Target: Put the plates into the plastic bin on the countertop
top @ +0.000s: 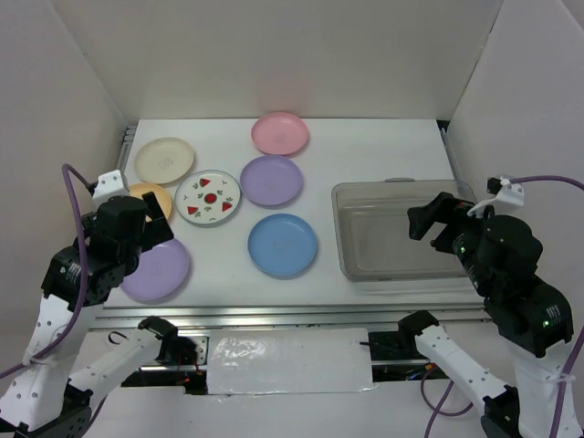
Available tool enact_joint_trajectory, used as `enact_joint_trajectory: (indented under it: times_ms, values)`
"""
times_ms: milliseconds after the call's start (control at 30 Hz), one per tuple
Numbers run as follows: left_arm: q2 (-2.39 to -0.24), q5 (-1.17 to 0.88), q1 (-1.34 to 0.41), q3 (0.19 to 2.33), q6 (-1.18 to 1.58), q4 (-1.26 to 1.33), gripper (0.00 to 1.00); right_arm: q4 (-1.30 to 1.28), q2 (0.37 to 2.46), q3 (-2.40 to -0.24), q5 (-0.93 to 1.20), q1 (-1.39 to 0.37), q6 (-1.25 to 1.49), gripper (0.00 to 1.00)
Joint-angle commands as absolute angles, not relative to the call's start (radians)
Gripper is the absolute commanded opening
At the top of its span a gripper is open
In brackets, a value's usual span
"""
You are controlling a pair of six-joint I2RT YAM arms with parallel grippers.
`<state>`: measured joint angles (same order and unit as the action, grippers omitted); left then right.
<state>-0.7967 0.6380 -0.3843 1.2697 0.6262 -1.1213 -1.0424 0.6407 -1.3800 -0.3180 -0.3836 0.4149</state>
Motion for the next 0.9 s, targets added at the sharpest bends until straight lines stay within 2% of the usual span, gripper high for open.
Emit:
enact_joint_trajectory:
  times_ms: [0, 333, 433, 567, 667, 867]
  values:
    - [-0.795, 0.655, -0.376, 1.276, 0.657, -1.1, 0.99, -1.02, 0.635, -1.391, -0.344, -0.393, 0.425, 1.0]
    - [-0.784, 0.606, -0.367, 1.253, 0.699, -1.048, 0.99, -0.989, 0.629, -1.378, -0.293, -0.391, 0.422, 1.0]
    - [-0.795, 0.461, -0.361, 1.186, 0.718, -0.905, 0.99, -0.957, 0.634, -1.347, -0.216, -0.391, 0.419, 1.0]
    - [-0.952, 0.344, -0.331, 1.138, 0.862, -0.809, 0.99, -0.898, 0.641, -1.31, -0.098, -0.388, 0.425, 1.0]
    - [-1.075, 0.368, -0.308, 1.111, 1.036, -0.756, 0.99, -0.873, 0.646, -1.295, -0.038, -0.385, 0.431, 1.0]
    - [-1.35, 0.393, -0.227, 1.129, 1.204, -0.765, 0.99, -0.831, 0.634, -1.253, 0.037, -0.382, 0.44, 1.0]
